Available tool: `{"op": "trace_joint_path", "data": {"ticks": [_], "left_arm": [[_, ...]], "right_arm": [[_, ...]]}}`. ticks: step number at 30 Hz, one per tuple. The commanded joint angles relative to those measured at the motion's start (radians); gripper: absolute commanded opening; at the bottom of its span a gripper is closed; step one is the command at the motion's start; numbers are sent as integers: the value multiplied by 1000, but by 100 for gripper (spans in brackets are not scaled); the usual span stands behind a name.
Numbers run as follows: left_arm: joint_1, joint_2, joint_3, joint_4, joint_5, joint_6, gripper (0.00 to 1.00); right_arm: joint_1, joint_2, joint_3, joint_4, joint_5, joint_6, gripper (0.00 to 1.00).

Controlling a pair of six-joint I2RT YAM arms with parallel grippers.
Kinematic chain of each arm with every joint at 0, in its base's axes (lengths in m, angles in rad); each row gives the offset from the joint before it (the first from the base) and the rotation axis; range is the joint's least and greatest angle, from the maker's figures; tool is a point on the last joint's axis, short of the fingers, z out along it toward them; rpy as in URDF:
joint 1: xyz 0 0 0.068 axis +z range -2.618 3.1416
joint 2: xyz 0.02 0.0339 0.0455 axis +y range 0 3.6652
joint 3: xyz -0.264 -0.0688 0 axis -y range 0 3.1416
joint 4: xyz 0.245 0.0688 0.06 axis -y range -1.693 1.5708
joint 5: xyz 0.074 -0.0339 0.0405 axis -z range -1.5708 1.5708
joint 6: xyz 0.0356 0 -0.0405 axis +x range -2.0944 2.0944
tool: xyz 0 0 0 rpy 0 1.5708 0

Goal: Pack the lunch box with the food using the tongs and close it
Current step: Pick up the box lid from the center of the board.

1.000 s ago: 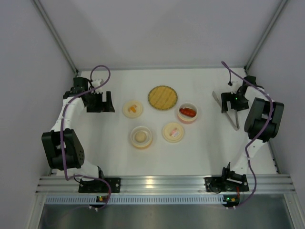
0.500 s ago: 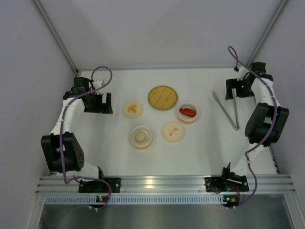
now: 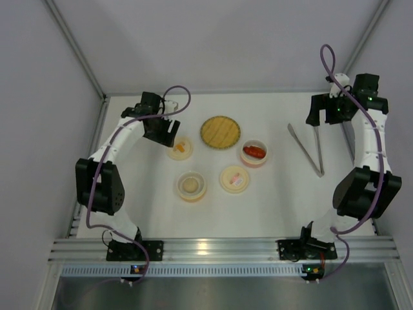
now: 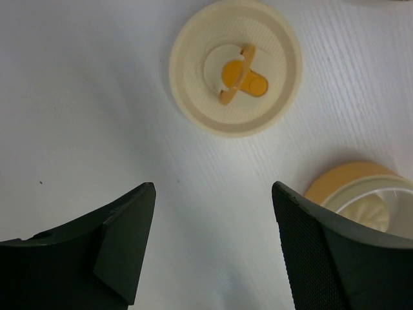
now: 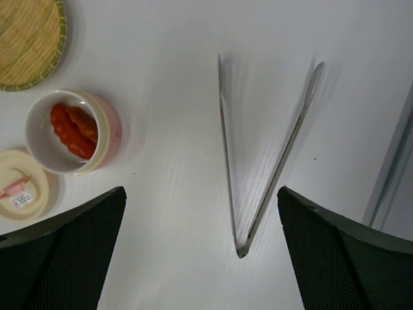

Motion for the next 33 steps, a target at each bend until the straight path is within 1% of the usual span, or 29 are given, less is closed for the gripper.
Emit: {"op": "trace_joint_path", "data": {"ticks": [1,5,9,16,19,23,29,32,33], "left_arm": [[-14,106,109,-33,-20,-16,77],[-24,205,202,-91,-11,-22,72],[-41,239,217,-105,-13,-33,71],[-60,305,243,-96,-36,-27,70],[-64,339,266,-99,-48,-24,67],[-63,382,311,-100,-71,-36,62],[-63,442,384,-126,-54,-47,58],[-63,465,403,-137,-51,-47,52],[-64,471,404,-140,-51,-45,48]], "right_arm": [[7,-85,-66,-39,-67,13,99],[7,-111,-115,-35,-65,1,99],[6,-108,-141,-33,-54,-10,99],[7,-85,-141,-24,-67,1,99],[7,-80,-141,-22,-63,-1,99],[7,-79,-150,-19,-60,-1,99],[7,-75,-160,-15,-56,-2,99],[7,-75,-161,-13,-56,-4,99],[6,-75,-161,-15,-54,-5,99]]}}
